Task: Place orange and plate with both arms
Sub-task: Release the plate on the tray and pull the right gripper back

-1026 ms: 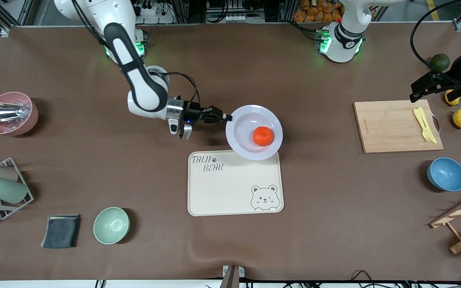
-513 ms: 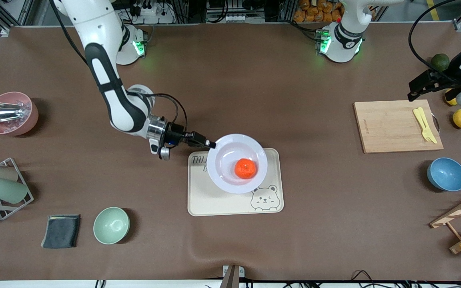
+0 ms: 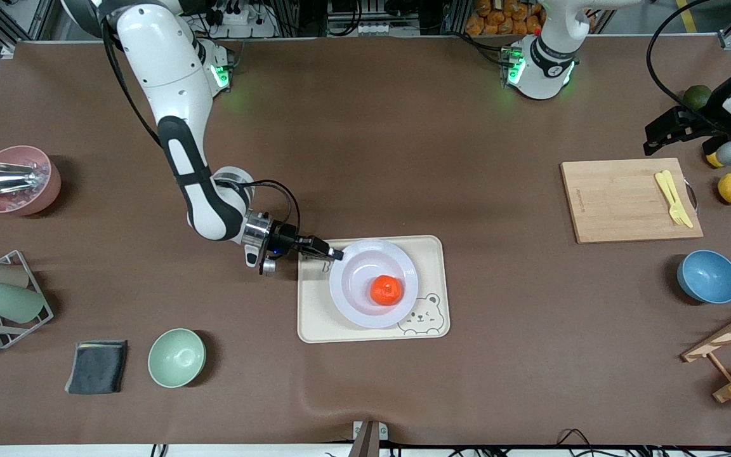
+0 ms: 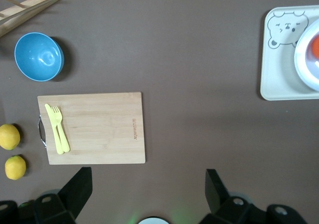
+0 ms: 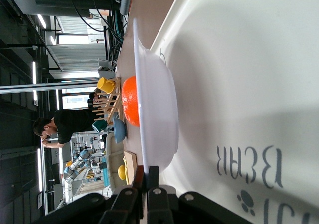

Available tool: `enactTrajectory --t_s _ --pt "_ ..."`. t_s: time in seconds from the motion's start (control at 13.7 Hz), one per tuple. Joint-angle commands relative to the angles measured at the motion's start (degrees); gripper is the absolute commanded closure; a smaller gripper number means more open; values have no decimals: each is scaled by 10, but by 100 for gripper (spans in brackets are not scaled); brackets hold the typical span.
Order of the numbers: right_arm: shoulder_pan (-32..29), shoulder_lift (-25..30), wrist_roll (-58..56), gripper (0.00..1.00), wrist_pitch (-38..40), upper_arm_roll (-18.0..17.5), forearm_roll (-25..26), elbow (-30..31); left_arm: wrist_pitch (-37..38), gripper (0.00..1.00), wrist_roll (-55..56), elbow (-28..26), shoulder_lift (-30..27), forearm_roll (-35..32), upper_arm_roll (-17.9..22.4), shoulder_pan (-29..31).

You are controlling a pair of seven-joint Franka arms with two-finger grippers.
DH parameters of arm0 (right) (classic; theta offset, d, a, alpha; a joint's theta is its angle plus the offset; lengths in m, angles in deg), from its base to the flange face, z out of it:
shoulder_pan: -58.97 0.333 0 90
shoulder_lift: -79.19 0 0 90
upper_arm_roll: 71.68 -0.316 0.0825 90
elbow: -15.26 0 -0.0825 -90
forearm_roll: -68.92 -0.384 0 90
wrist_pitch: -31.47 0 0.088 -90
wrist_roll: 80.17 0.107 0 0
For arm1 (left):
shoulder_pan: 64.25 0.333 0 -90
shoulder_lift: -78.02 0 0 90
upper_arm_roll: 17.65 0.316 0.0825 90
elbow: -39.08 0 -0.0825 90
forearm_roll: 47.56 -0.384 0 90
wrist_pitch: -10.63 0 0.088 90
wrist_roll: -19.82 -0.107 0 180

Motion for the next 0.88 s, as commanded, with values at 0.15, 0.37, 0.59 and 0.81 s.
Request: enactTrajectory --t_s 0.15,0.37,0.59,0.81 --pt "-21 -26 -12 0 -1 -6 -3 -32 17 0 -12 -2 -11 -18 -1 1" --pt "-30 -21 -7 0 -2 -2 24 -35 17 0 -13 1 -8 -19 0 -1" --pt "-38 -14 13 0 -4 26 109 -51 17 0 -9 12 -4 -19 0 0" --pt "-38 5 77 0 -4 51 197 -66 17 0 -8 15 2 -19 0 -3"
